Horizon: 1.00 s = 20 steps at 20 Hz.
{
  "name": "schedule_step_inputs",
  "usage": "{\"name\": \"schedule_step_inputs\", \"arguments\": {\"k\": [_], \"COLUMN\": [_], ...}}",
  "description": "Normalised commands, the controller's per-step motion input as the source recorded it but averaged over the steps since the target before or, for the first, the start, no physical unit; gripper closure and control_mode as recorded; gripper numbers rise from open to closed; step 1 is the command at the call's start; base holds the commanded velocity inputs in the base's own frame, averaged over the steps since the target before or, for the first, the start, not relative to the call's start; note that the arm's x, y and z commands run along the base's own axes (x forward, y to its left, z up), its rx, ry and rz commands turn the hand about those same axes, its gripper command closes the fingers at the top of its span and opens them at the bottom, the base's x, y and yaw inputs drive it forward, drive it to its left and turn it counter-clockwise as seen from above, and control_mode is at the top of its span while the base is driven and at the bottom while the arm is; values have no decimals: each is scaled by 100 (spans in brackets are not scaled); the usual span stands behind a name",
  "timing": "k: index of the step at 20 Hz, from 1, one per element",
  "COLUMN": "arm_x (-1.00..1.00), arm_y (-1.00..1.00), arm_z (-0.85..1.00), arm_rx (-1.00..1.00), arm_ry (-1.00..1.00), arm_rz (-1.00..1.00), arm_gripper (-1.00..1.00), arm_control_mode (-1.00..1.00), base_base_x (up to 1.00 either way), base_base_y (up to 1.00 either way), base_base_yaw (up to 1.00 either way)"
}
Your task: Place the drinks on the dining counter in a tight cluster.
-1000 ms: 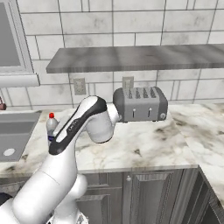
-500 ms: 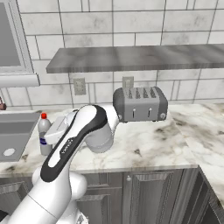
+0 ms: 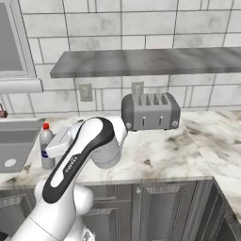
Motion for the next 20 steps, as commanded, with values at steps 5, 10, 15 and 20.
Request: {"name": "schedule_step_inputs", "arguments": {"k": [5,10,15,20], "arm_x": [0,0,0,0], "arm_y": [0,0,0,0], "arm_z": [0,0,0,0], "arm_rx": [0,0,0,0], "arm_ry": [0,0,0,0], "arm_rz": [0,0,0,0], "arm_gripper": [100,100,100,100], "arm_control_mode": [100,100,100,100], "base_base_x": [-100,-100,-97,-85], "base_base_y": [-50,-45,-1,-5], "base_base_yaw": [-6,-26,-59,-61]}}
